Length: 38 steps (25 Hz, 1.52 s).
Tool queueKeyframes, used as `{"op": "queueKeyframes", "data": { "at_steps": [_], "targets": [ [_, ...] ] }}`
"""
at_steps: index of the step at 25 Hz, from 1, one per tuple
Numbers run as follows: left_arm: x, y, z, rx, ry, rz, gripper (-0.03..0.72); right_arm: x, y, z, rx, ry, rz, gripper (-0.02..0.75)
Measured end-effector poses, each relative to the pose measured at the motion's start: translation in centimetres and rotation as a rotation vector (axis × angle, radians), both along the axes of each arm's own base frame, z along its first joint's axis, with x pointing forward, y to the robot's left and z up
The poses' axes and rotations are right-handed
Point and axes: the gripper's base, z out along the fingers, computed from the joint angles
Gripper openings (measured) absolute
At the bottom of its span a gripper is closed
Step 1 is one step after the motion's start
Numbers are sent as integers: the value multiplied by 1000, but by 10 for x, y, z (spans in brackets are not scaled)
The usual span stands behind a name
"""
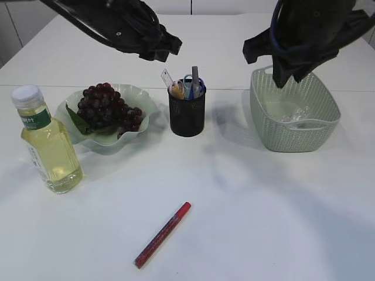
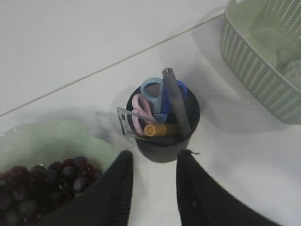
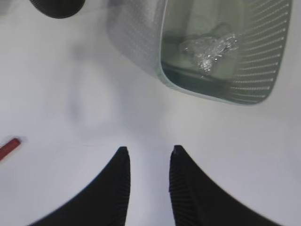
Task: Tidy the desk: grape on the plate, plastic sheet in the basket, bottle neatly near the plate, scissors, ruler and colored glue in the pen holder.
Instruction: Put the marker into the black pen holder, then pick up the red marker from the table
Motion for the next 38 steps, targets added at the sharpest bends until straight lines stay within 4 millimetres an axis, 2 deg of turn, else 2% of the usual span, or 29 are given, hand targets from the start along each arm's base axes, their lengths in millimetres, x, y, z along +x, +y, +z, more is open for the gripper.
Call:
{"op": "queueKeyframes", "data": {
  "at_steps": [5,9,11,18,21,24,27,30,34,38],
  "targets": [
    [-24,3,24,46,47,-16,239,-3,1,3,28,7,13,244],
    [-39,1,23,108,140,-29,239,-3,-14,13,29,-24,-22,244],
    [-45,-3,21,124,170,-43,239,-1,-30,17,34,-36,-66,244],
    [-71,-31,18,165,212,-131,239,11,-107,26,28,-60,-280,244],
    [-83,-39,15,192,262,-160,239,11,-134,18,8,-33,-344,244],
    [-93,-43,13,195,330,-174,239,7,-150,-4,-9,45,-384,244],
    [-98,-41,10,216,395,-173,239,-2,-151,-32,21,154,-398,244],
    [-103,-39,8,237,449,-172,240,-13,-139,-52,124,258,-364,244],
    [-105,-38,8,242,472,-172,243,-22,-129,-56,235,300,-332,244],
    [-106,-40,3,239,514,-175,276,-23,-127,-53,254,291,-328,244]
  ]
}}
